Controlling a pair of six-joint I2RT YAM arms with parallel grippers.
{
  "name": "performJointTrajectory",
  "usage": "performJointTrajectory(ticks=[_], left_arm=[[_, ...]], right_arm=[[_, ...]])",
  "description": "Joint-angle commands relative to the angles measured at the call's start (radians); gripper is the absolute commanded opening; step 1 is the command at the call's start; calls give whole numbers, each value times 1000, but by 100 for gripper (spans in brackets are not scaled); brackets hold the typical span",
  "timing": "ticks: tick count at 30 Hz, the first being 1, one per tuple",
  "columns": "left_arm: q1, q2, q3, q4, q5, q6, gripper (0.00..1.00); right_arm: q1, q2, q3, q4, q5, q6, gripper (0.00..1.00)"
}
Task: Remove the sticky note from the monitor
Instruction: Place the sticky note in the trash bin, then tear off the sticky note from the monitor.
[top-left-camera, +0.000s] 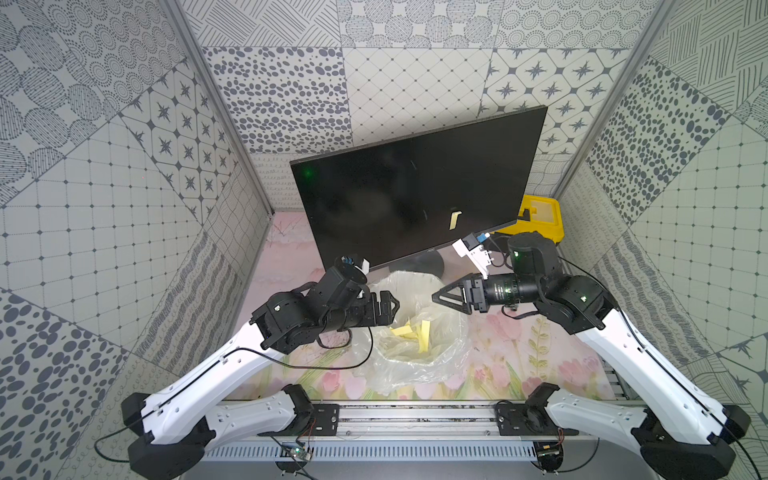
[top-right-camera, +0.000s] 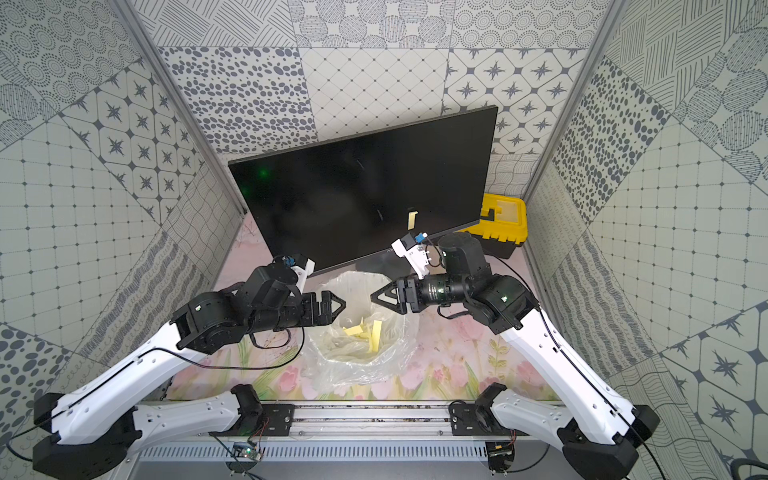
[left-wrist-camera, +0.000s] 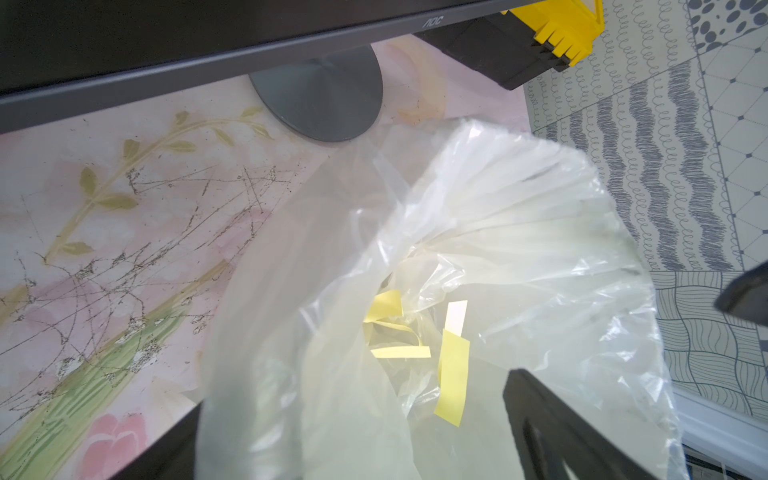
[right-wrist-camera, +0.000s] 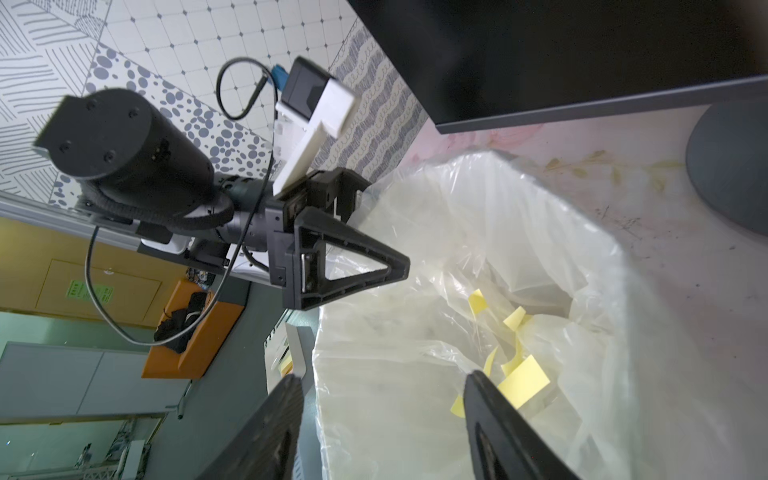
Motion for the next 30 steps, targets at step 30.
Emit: performJointTrajectory(ticks=[30], left_arm=[[-8,4,6,10,0,20,99]], right_arm=[[-398,214,-73,610,152,447,42]])
